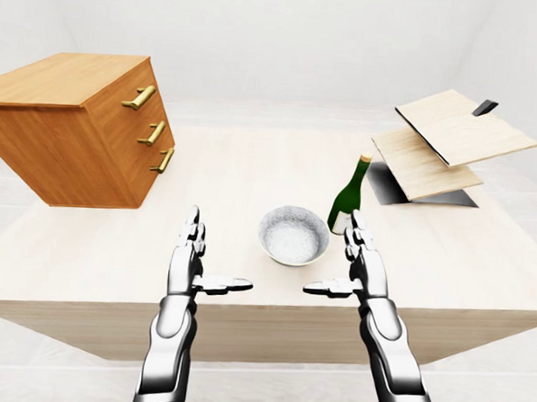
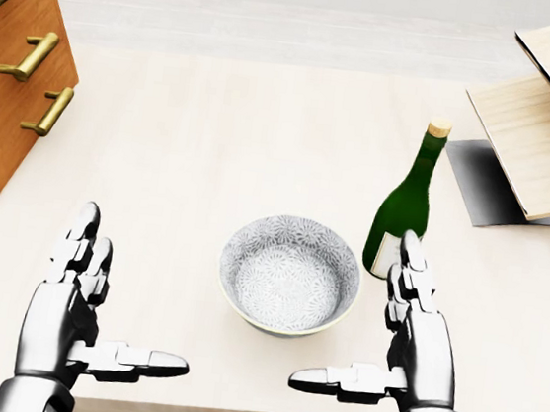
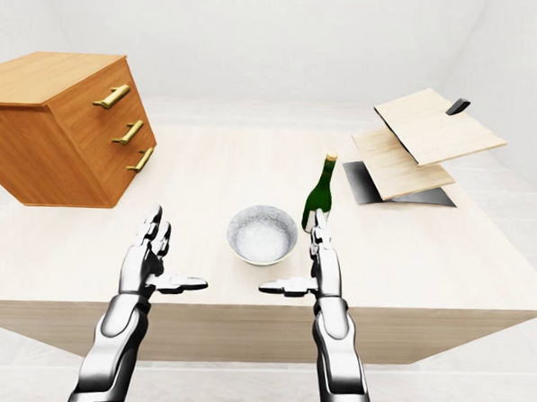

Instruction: Put the wine bottle on the wine rack.

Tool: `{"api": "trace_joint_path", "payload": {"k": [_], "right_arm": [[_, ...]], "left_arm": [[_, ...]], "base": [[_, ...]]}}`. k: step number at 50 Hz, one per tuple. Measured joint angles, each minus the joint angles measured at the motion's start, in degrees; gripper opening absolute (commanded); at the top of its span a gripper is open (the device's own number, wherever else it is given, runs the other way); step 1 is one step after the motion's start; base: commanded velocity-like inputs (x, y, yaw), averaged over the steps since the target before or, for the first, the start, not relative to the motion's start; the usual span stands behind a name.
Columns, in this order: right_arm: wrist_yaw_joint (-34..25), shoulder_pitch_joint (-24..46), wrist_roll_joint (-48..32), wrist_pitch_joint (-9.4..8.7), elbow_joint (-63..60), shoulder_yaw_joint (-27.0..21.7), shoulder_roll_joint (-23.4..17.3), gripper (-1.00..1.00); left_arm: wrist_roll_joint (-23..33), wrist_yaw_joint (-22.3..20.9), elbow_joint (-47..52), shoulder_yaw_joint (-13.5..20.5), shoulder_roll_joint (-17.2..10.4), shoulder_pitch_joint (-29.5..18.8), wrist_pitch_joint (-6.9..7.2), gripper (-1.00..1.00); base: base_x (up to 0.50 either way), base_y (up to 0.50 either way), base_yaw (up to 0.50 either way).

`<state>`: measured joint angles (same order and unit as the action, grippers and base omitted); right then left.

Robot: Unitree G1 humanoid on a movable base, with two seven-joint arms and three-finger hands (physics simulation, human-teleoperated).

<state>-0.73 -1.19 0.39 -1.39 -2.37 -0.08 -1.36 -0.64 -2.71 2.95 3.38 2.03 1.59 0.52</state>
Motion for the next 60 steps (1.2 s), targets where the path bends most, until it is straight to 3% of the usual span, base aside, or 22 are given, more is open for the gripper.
{"api": "trace_joint_path", "payload": {"k": [3, 7, 11, 14, 21, 33, 40, 60], "right_arm": [[-0.1, -0.3, 0.1, -0.49, -1.1, -0.2, -0.1, 1.0], [-0.3, -1.1, -0.3, -1.53, -3.5, -0.4, -0.2, 1.0], [-0.7, -2.3, -0.7, -3.35, -7.3, -0.6, -0.2, 1.0], [-1.0, -3.2, -1.0, -3.61, -10.6, -0.8, -0.2, 1.0], [-1.9, -5.2, -1.1, -3.61, -18.7, -1.7, -0.1, 1.0], [-3.4, -6.7, -0.5, -3.61, -27.4, -3.6, 0.4, 1.0], [-3.8, -6.9, -0.9, -3.61, -29.2, -3.3, 0.7, 1.0], [-4.6, -7.7, 0.4, -3.61, -28.6, -2.0, 1.3, 1.0]], "left_arm": [[0.8, -0.6, 0.6, -0.1, -0.4, 0.3, -0.08, 1.0], [1.5, -1.7, 3.7, -0.9, -1.0, 1.9, 0.9, 1.0], [2.0, -2.5, 8.9, -1.6, -1.5, 4.1, 2.74, 1.0], [2.2, -3.0, 13.6, -2.1, -1.8, 5.9, 4.48, 1.0], [1.0, -4.6, 23.2, -2.5, -2.2, 8.8, 4.48, 1.0], [-2.6, -7.3, 34.9, 0.3, -2.4, 11.6, 4.48, 1.0], [-3.2, -8.2, 38.0, 0.6, -2.1, 12.4, 4.48, 1.0], [-3.4, -9.5, 39.3, -0.4, -1.8, 14.7, 4.48, 1.0]], "base": [[0.0, 0.0, 0.0], [0.0, 0.0, 0.0], [0.0, 0.0, 0.0], [0.0, 0.0, 0.0], [0.0, 0.0, 0.0], [-0.06, 0.0, 0.0], [-0.43, -0.04, 0.0], [-0.05, -0.5, 0.0]]}}
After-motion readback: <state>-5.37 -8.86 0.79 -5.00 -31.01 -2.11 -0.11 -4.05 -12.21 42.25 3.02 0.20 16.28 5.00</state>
